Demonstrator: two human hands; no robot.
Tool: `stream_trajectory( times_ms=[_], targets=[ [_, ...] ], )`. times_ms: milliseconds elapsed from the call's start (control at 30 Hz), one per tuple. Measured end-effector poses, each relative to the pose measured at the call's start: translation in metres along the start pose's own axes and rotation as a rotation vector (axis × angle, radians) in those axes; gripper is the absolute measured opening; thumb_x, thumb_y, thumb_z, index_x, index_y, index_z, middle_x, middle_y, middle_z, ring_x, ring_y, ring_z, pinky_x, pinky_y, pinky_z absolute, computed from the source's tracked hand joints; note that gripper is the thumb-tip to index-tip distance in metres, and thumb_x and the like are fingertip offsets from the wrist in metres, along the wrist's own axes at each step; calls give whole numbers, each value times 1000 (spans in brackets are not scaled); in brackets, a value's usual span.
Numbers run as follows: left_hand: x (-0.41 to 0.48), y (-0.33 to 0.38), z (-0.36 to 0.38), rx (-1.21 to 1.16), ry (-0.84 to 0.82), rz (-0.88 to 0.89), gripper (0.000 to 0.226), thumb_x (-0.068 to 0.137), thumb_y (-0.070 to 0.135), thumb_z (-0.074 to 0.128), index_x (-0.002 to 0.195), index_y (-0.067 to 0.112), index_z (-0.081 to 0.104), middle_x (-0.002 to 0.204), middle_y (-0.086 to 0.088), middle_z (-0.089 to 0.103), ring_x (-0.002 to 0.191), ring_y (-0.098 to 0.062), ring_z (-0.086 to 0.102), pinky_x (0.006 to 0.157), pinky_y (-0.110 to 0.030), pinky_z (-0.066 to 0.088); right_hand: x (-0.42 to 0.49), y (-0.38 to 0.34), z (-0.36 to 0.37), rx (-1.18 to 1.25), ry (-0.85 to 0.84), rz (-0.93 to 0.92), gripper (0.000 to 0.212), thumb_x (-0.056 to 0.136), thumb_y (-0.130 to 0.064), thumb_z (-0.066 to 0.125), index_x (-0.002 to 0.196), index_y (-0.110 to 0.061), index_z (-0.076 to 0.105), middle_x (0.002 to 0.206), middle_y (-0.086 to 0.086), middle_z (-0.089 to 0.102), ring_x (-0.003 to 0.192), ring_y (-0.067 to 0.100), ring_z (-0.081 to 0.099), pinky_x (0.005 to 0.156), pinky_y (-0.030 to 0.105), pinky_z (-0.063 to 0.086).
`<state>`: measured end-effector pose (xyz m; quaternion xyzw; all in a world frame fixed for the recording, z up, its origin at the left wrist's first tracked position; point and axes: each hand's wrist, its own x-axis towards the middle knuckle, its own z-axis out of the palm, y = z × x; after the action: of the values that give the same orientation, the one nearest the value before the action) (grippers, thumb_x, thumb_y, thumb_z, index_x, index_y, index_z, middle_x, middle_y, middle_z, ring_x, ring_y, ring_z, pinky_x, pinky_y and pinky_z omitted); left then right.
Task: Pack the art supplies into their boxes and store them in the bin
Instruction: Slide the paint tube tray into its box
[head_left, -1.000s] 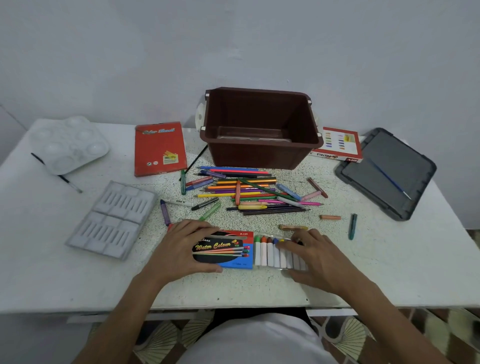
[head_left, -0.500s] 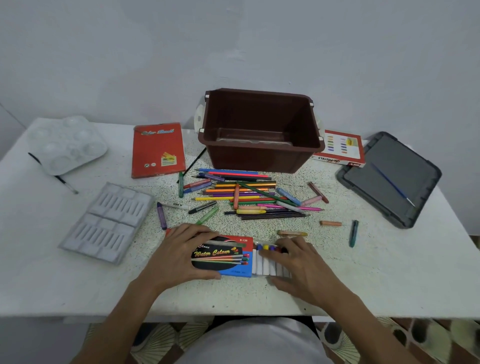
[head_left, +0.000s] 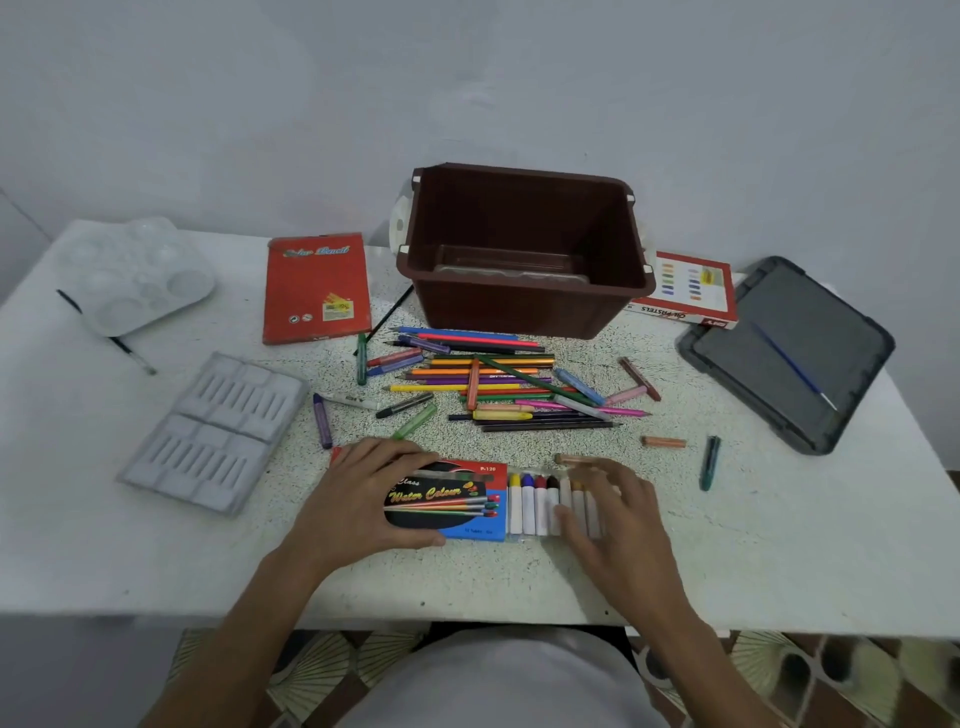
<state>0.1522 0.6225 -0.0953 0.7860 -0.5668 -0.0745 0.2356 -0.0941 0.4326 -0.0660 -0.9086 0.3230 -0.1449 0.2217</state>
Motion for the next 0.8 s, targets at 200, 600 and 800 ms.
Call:
stream_trajectory(
  times_ms=[200,600,800],
  targets=[
    [-1,-1,1,5,-15,-6,90,66,89,57,135,31,55,127,15,54,117,-8,46,97,-30,33,-13,-10,12,82,98,251,28,90,-20,67,117,-21,64,130,9,48,115,25,42,83,33,39],
    [-1,-3,2,13,-8,5,91,67,91,53,135,31,55,127,15,53,116,-9,46,98,-29,31,-13,-48,16,465,22,285,41,92,-4,61,111,-41,56,110,-13,60,99,-6,55,80,8,44],
    [-2,-3,2,20,-4,9,90,67,91,53,135,31,54,127,16,53,116,-9,47,100,-31,33,-4,-69,26,501,-87,239,33,95,-12,56,119,-35,60,109,-17,66,101,-1,61,83,22,54]
  ],
)
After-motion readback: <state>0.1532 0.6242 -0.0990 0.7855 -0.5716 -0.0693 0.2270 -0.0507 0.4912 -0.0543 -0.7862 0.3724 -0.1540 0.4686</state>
